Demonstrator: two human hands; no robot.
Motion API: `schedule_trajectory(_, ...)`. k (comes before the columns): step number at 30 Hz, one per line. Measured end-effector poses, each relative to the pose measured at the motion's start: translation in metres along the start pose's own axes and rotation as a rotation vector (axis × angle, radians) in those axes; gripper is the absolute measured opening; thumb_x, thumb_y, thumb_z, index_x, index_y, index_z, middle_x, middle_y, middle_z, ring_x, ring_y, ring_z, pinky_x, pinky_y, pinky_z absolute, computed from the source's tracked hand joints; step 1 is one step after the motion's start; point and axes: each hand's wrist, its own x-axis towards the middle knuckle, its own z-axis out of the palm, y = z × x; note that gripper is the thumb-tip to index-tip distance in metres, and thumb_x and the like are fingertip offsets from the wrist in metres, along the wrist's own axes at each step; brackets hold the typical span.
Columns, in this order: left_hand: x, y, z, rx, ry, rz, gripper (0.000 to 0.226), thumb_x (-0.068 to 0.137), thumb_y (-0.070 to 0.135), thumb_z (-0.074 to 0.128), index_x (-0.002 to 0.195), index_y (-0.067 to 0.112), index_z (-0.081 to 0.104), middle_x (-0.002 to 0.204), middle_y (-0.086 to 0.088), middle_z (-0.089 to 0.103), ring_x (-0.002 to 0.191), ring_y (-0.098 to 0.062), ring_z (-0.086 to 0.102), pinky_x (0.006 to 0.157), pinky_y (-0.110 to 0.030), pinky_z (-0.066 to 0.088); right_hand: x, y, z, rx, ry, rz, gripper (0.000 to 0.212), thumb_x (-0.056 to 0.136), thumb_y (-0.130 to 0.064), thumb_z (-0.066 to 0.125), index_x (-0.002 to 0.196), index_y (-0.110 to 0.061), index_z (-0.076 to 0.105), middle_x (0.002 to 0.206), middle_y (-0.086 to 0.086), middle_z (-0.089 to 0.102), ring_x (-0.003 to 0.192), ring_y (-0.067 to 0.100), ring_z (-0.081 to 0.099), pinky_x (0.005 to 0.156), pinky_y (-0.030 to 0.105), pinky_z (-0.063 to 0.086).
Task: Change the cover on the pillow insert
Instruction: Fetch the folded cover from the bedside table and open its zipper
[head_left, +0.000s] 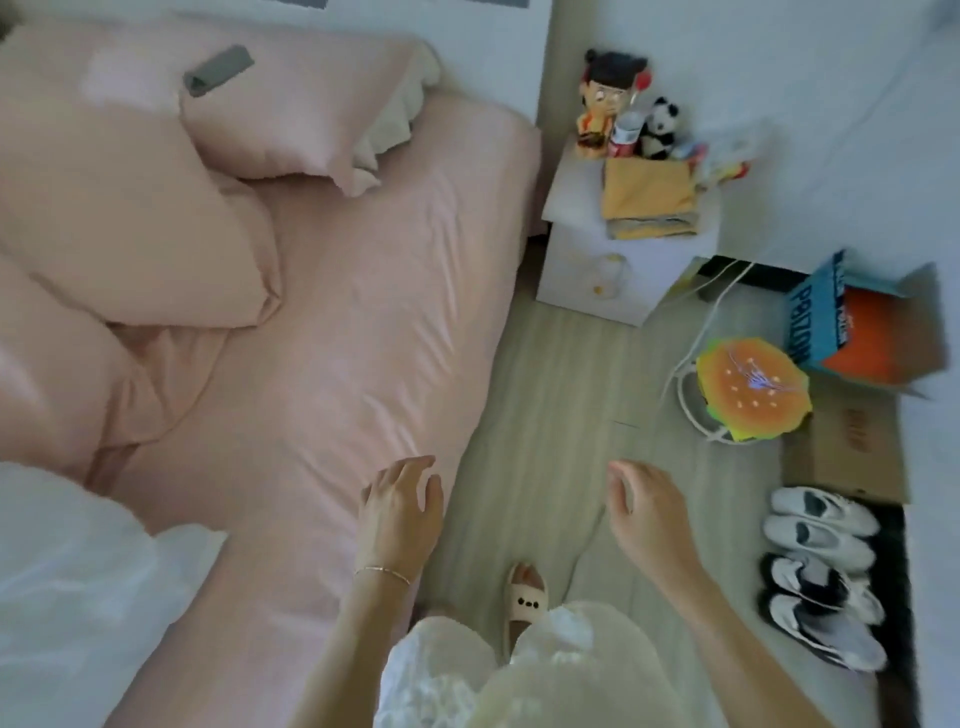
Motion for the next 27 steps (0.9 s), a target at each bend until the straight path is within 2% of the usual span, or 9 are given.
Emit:
schedule_trajectory(3,0.052,0.057,0.031,0.027,-0.054,0.151,0.041,0.082,0.029,0.041,0.104,0.008,0.068,0.105,-0.010,0.068,0.098,-0.032,0.062,0.088,-0.043,0.045,0.030,0.028,-0.022,0.003,0.036,0.135,0.019,0.087,-0.008,0.052,0.095,-0.002,0.068,0.092,0.014,0.069,0.089,0.036,0.062,0.080,0.045,0.048)
schedule_trajectory(5,0.083,0.087,0.047,0.067,-0.113,0.209,0.042,0.081,0.030,0.040,0.103,0.008,0.068,0.103,-0.010,0.069,0.098,-0.032,0.062,0.087,-0.044,0.045,0.046,0.043,-0.032,-0.006,0.036,0.212,0.020,0.090,-0.006,0.052,0.103,-0.004,0.066,0.101,0.012,0.067,0.100,0.033,0.057,0.087,0.042,0.043)
schedule_trajectory(10,0.161,0.129,0.071,0.182,-0.188,0.392,0.051,0.080,0.039,0.032,0.097,0.007,0.069,0.094,-0.010,0.070,0.086,-0.033,0.065,0.080,-0.045,0.048,0.111,0.068,-0.050,-0.002,0.030,0.347,0.022,0.093,-0.009,0.046,0.105,-0.005,0.064,0.102,0.010,0.064,0.100,0.030,0.054,0.085,0.038,0.039)
schedule_trajectory(12,0.201,0.141,0.080,0.186,-0.229,0.390,0.050,0.080,0.038,0.033,0.098,0.007,0.068,0.095,-0.010,0.070,0.087,-0.033,0.065,0.082,-0.044,0.047,0.148,0.075,-0.053,0.012,0.036,0.384,0.022,0.092,-0.008,0.047,0.106,-0.004,0.064,0.102,0.012,0.064,0.100,0.031,0.054,0.085,0.039,0.039)
schedule_trajectory(17,0.307,0.191,0.099,0.129,-0.295,0.354,0.031,0.086,0.022,0.044,0.098,0.004,0.066,0.097,-0.011,0.068,0.092,-0.032,0.061,0.087,-0.038,0.042,0.258,0.073,-0.067,0.056,0.098,0.434,0.021,0.092,-0.005,0.048,0.106,-0.002,0.064,0.100,0.011,0.065,0.098,0.030,0.056,0.085,0.040,0.041)
schedule_trajectory(20,0.367,0.223,0.109,0.125,-0.312,0.366,0.019,0.090,0.012,0.051,0.100,0.005,0.065,0.100,-0.011,0.067,0.094,-0.031,0.060,0.089,-0.038,0.042,0.323,0.076,-0.074,0.094,0.079,0.432,0.017,0.093,-0.010,0.044,0.090,-0.012,0.061,0.079,-0.004,0.055,0.082,0.022,0.049,0.073,0.036,0.040)
schedule_trajectory(21,0.383,0.233,0.113,0.123,-0.326,0.366,0.021,0.090,0.012,0.050,0.103,0.007,0.065,0.104,-0.010,0.066,0.097,-0.029,0.059,0.092,-0.038,0.042,0.341,0.078,-0.078,0.100,0.071,0.446,0.018,0.094,-0.012,0.043,0.091,-0.011,0.061,0.079,-0.004,0.055,0.082,0.021,0.049,0.073,0.036,0.040)
schedule_trajectory(24,0.427,0.261,0.129,0.094,-0.396,0.327,0.026,0.093,0.015,0.046,0.113,0.011,0.062,0.115,-0.006,0.062,0.106,-0.026,0.056,0.097,-0.039,0.040,0.394,0.084,-0.089,0.114,0.084,0.499,0.023,0.094,-0.010,0.042,0.100,-0.002,0.062,0.092,0.010,0.063,0.087,0.025,0.055,0.080,0.040,0.044)
schedule_trajectory(27,0.473,0.281,0.160,0.036,-0.500,0.221,0.029,0.093,0.017,0.046,0.118,0.009,0.058,0.120,-0.008,0.060,0.110,-0.025,0.054,0.099,-0.040,0.039,0.452,0.096,-0.095,0.160,0.057,0.541,0.024,0.094,-0.009,0.040,0.102,0.004,0.058,0.096,0.017,0.062,0.087,0.029,0.056,0.081,0.046,0.045)
